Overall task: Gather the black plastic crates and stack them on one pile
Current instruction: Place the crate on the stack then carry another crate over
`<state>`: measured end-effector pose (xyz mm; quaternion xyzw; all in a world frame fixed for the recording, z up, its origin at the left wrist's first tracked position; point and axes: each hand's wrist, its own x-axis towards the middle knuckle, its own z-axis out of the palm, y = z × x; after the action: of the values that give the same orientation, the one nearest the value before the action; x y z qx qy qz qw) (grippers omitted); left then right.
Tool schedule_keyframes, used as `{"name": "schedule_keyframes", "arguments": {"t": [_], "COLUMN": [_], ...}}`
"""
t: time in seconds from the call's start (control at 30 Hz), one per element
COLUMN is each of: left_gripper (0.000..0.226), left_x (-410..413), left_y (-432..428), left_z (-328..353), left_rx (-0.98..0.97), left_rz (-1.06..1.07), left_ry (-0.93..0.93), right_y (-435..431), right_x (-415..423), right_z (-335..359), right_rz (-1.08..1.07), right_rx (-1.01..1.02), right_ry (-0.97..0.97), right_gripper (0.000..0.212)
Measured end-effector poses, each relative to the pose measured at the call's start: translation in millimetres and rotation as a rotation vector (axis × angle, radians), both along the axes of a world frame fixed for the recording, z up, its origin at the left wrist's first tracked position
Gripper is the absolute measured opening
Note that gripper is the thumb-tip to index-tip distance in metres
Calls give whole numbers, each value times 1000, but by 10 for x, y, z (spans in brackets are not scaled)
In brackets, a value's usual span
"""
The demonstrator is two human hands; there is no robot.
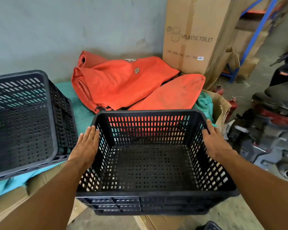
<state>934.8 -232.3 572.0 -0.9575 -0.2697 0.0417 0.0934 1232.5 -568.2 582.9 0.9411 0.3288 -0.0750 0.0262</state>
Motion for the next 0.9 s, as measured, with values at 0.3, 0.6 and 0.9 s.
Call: {"name": "schedule_keyframes", "arguments": {"t": [0.3, 0.6, 0.9], "left_gripper": [84, 88, 97], "left_x": [-288, -532, -344], "left_y": [-413, -1432, -2920], "left_z": [433, 587, 346], "left_rx": [-37, -15, -26], "left_rz": [-121, -358, -575], "left_ry": [49, 18, -6], "right_y": [-852, -2409, -4073], "right_x": [-825, -2219, -3203], "right_z": [382, 505, 240], "right_rz": [-120, -374, -645], "right_rx": [25, 107, 146], "right_ry": [-46, -82, -63], "right_gripper": [55, 46, 48]}}
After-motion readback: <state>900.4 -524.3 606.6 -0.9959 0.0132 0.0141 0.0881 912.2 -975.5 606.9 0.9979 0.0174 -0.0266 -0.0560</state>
